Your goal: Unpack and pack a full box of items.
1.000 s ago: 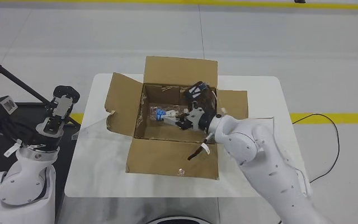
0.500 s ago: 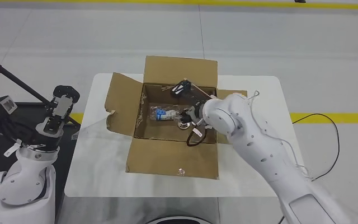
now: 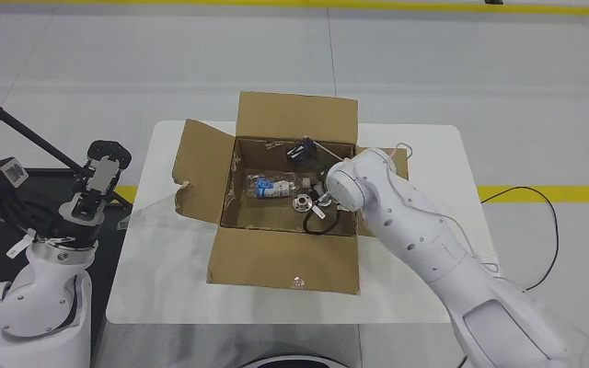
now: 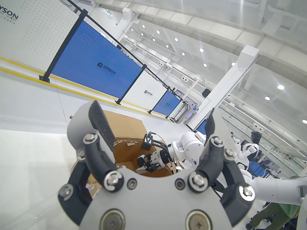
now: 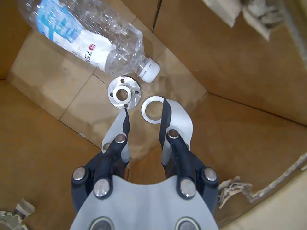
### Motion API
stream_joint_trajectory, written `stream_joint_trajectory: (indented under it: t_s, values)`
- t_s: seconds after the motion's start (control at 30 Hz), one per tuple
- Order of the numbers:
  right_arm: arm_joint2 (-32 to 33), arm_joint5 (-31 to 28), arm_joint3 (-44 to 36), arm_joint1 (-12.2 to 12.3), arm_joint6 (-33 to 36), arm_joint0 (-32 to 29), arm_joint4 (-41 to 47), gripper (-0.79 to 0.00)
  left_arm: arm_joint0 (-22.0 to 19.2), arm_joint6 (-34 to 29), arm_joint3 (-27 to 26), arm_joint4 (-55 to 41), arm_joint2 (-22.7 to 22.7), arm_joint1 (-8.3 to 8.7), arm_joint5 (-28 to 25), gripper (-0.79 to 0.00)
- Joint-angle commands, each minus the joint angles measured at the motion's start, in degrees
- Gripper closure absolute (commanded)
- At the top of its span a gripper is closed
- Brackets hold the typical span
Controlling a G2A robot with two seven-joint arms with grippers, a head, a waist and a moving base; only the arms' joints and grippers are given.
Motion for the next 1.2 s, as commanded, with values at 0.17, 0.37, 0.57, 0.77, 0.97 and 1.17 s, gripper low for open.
stream_joint_trajectory:
  t_s: [0.17,0.37,0.57,0.77,0.97,1.17]
  values:
    - [-1.77,0.33,3.69,-1.47,0.87,1.33,-0.87,-0.305,0.00,0.00,0.00,0.00,0.00,0.00,0.00,-0.785]
    - [-3.44,1.48,7.83,-3.04,1.12,2.80,-2.23,-0.271,0.00,0.00,0.00,0.00,0.00,0.00,0.00,-0.785]
    - [-4.51,0.97,12.20,-4.59,0.73,4.09,-2.24,-0.265,0.00,0.00,0.00,0.00,0.00,0.00,0.00,-0.785]
    - [-5.20,0.44,15.88,-6.01,-0.04,4.85,-2.06,-0.252,0.00,0.00,0.00,0.00,0.00,0.00,0.00,-0.785]
    - [-5.86,0.03,19.60,-7.44,-0.69,5.48,-1.96,-0.246,0.00,0.00,0.00,0.00,0.00,0.00,0.00,-0.785]
    - [-5.73,-1.10,22.55,-8.52,-1.51,5.97,-1.24,-0.240,0.00,0.00,0.00,0.00,0.00,0.00,0.00,-0.785]
